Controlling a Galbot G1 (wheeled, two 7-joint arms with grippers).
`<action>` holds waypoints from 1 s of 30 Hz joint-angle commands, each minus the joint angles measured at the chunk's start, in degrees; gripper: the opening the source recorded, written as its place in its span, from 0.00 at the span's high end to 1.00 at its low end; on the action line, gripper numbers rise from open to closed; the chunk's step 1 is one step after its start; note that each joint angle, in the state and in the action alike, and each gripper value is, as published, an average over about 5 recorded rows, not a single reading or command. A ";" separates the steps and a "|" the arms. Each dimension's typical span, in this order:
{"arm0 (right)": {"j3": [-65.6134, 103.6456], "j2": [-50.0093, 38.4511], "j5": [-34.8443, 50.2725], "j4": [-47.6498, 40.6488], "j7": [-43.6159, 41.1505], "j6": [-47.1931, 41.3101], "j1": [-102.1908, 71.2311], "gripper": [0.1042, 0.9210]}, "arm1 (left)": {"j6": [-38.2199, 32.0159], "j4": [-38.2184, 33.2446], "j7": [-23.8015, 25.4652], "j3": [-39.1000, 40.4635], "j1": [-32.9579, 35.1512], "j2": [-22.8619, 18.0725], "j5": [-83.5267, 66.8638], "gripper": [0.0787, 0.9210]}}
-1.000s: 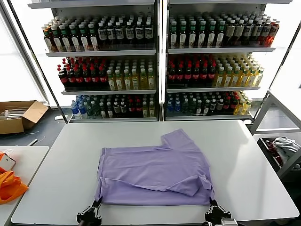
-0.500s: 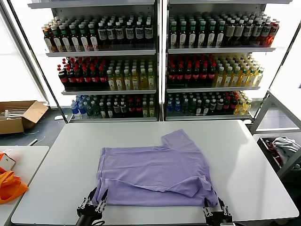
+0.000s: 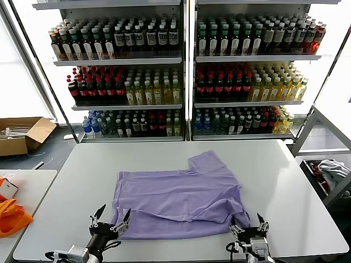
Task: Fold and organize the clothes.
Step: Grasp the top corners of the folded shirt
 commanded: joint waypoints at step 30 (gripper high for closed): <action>-6.50 6.14 17.65 -30.86 1.88 -1.03 44.92 0.12 | 7.37 17.90 3.49 7.68 -27.99 9.71 -11.52 0.12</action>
